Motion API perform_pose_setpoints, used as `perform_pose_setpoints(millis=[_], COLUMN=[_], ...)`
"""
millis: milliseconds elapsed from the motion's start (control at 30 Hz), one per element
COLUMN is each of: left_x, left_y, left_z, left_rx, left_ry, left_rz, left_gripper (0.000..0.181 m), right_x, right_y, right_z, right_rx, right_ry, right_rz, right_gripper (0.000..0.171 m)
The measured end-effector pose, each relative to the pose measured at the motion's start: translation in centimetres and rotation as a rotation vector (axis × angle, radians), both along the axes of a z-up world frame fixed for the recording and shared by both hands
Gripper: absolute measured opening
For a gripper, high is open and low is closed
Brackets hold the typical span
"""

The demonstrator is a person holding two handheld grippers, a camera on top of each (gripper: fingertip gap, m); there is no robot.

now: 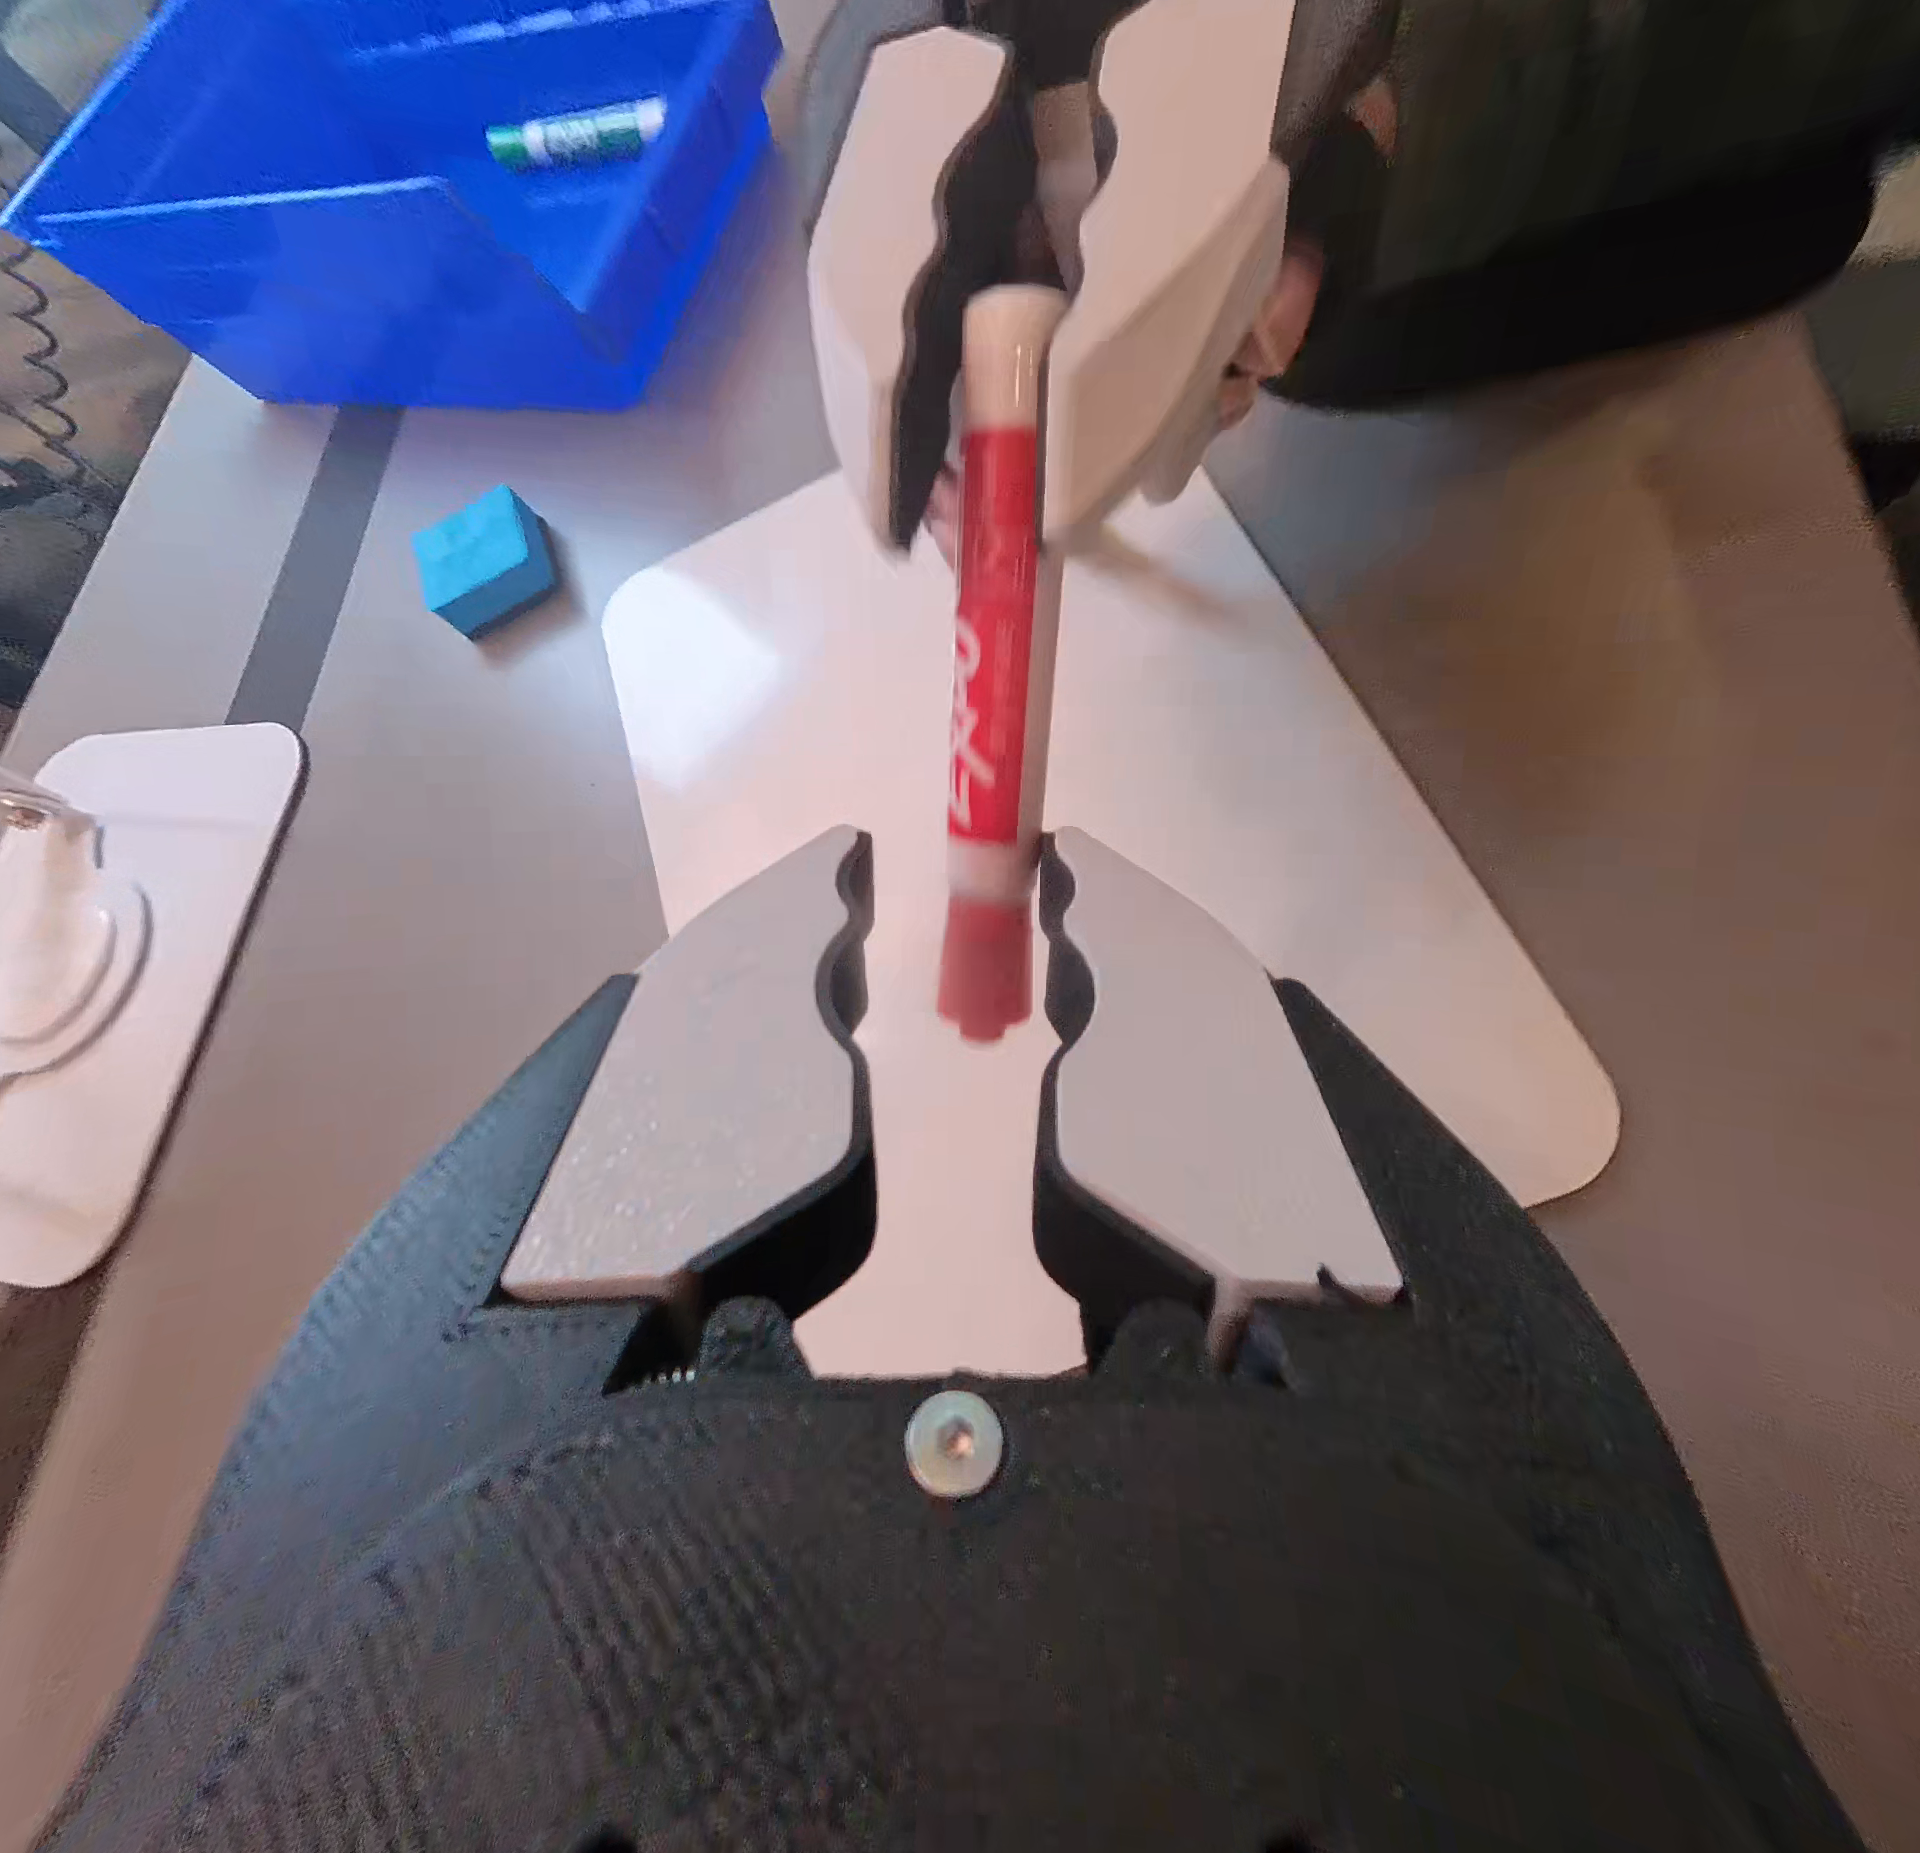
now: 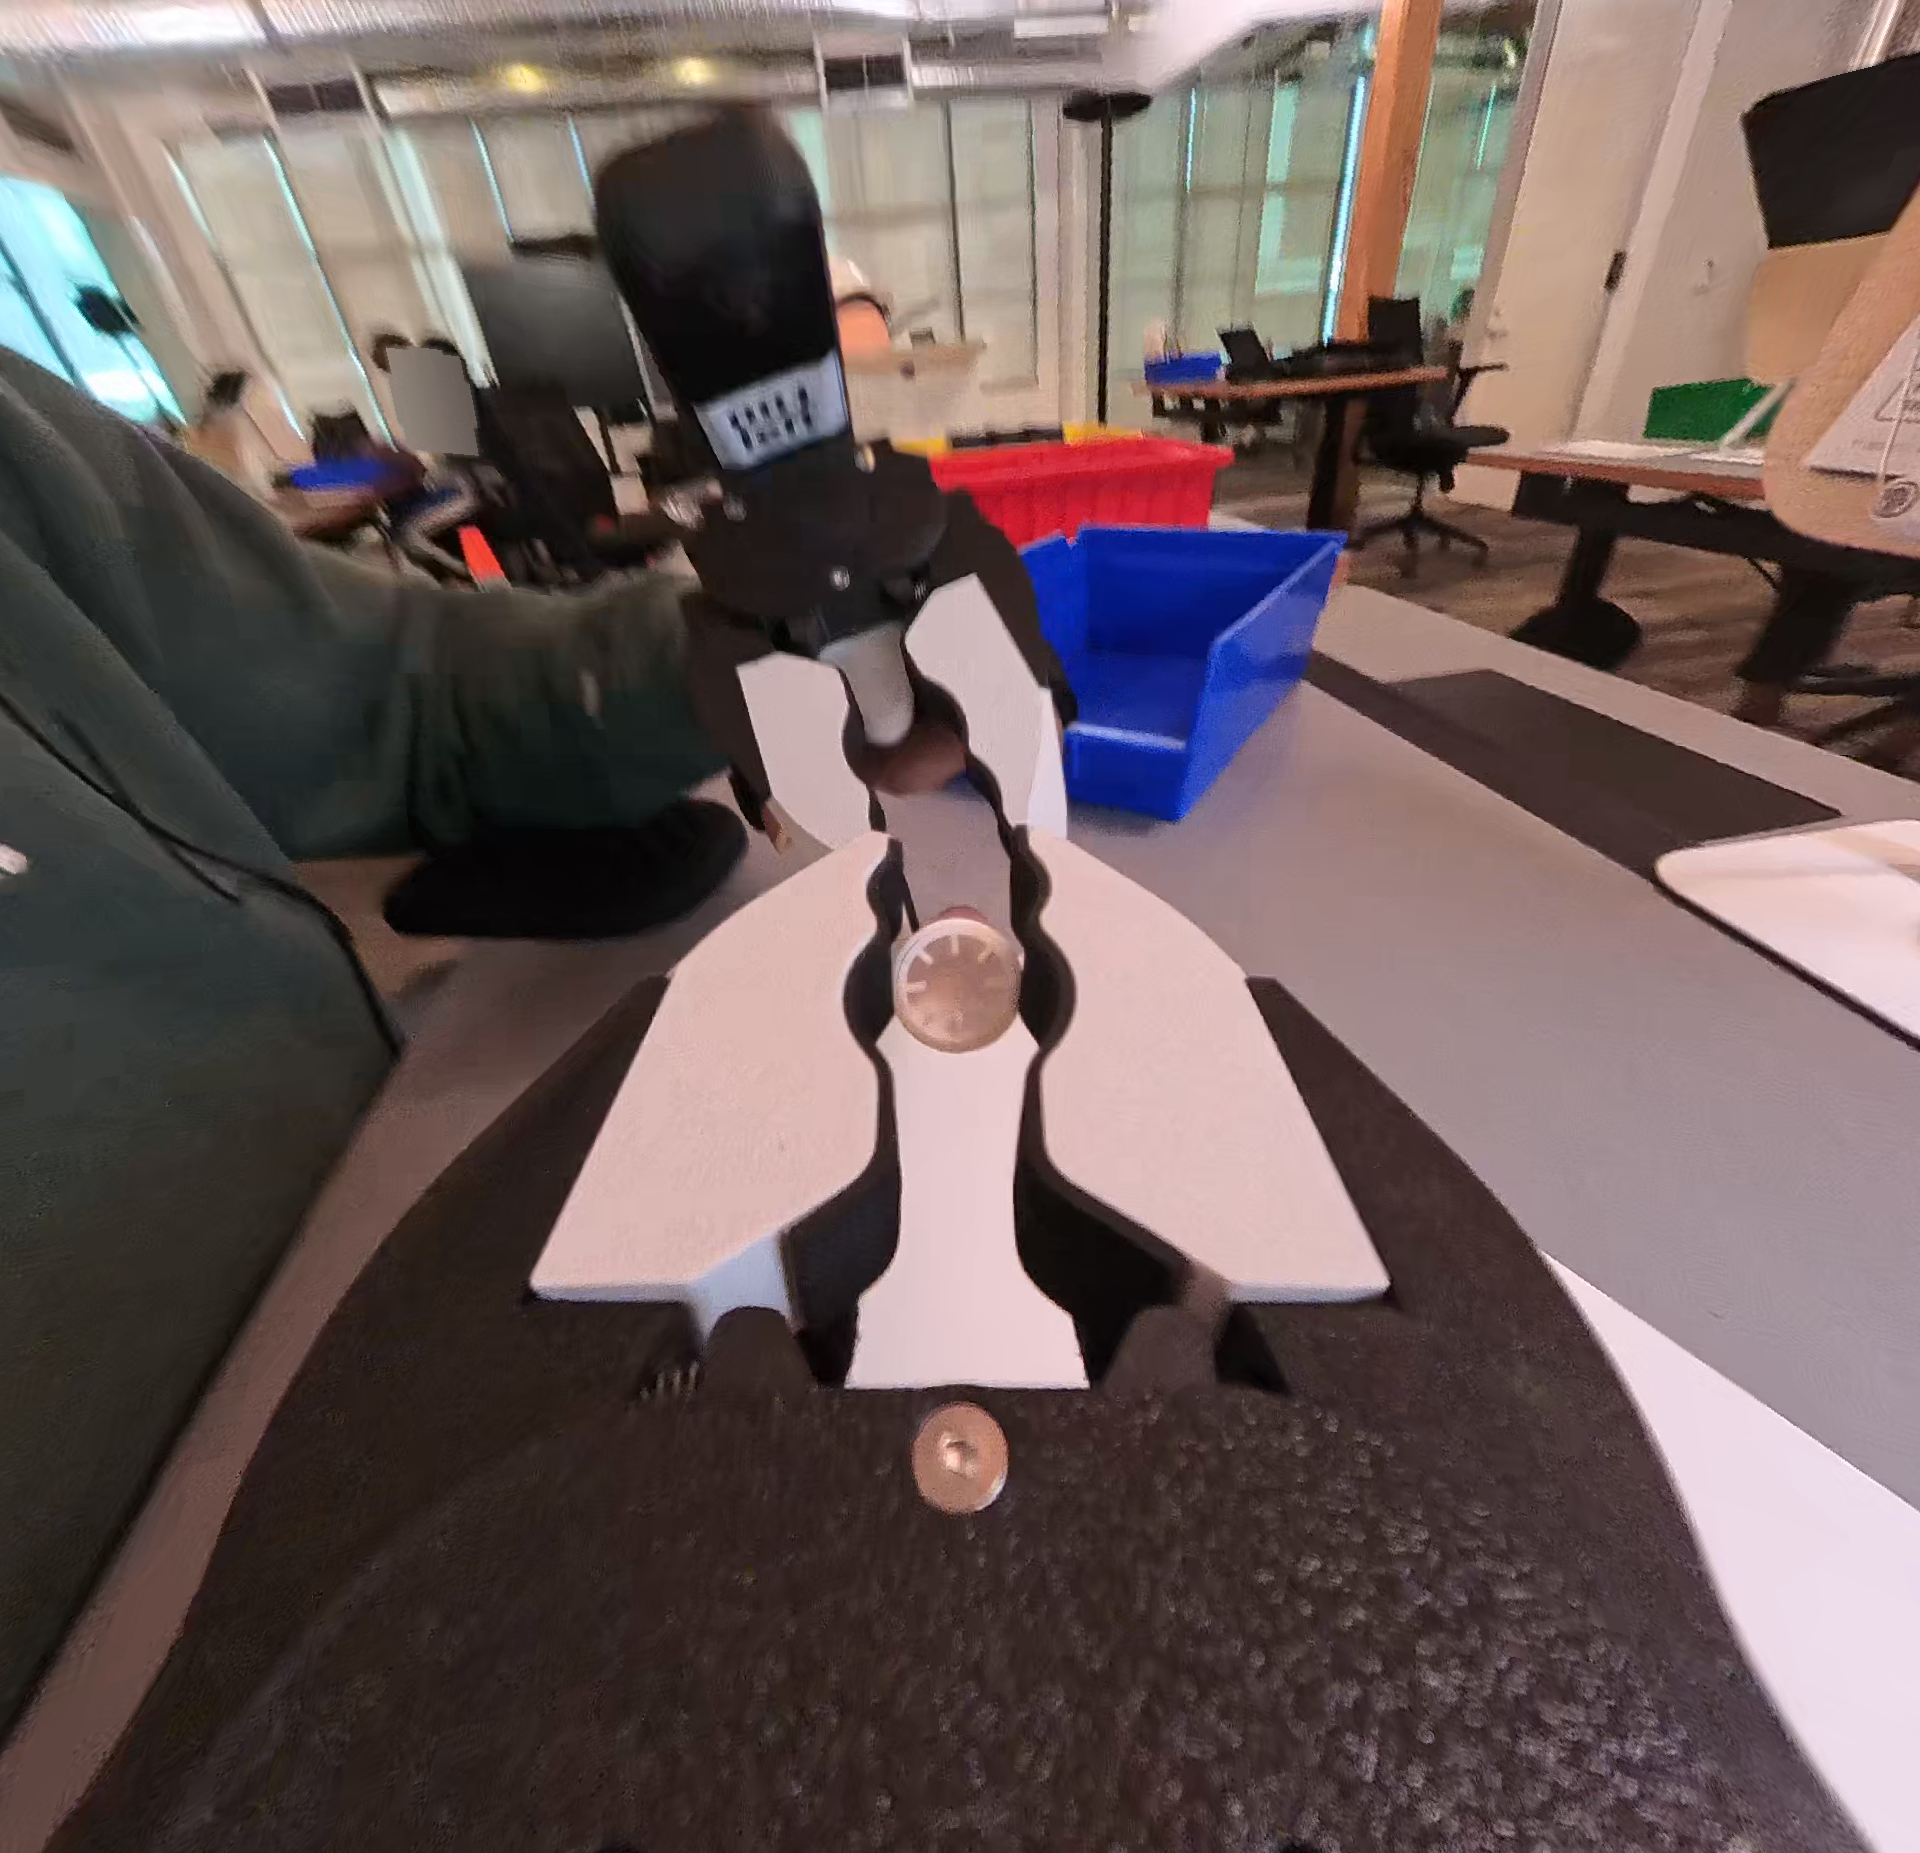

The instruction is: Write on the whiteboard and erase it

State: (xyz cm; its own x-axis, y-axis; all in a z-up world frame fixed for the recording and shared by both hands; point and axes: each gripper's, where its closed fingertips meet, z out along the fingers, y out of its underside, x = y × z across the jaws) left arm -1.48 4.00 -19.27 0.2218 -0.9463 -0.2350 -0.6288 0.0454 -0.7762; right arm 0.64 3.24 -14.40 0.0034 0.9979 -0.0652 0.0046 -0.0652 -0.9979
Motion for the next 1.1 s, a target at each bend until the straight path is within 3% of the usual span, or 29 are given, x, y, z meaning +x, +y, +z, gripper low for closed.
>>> perform_pose_setpoints(millis=[233, 433, 633, 733, 867, 1100], left_x=[-0.3, 0.8, 1.1, 0.5, -1.3, -1.1], left_y=[-1.4, -2.6, -2.9, -2.8, -2.8, -3.7], left_z=[0.9, -0.4, -0.6, 0.0, 0.4, -0.5], left_rx=[-0.112, -0.215, -0.251, -0.248, -0.241, -0.311], left_ry=[-0.274, -0.329, -0.355, -0.352, -0.308, -0.304], left_rz=[-0.001, -0.057, -0.079, -0.07, -0.077, -0.119], left_gripper=[0.031, 0.032, 0.018, 0.018, 0.018, 0.018], right_x=[0.6, 0.8, 0.9, 1.0, 0.8, -0.9], right_y=[-0.1, 0.1, 0.4, 0.1, -0.5, -2.1], right_z=[2.1, 2.7, 2.4, 1.4, -2.6, -5.9], right_rx=[-0.167, -0.238, -0.229, -0.164, 0.032, 0.146], right_ry=[0.169, 0.231, 0.223, 0.143, -0.138, -0.278], right_rz=[0.085, 0.106, 0.101, 0.111, 0.122, 0.135], right_gripper=[0.02, 0.02, 0.02, 0.02, 0.017, 0.04])
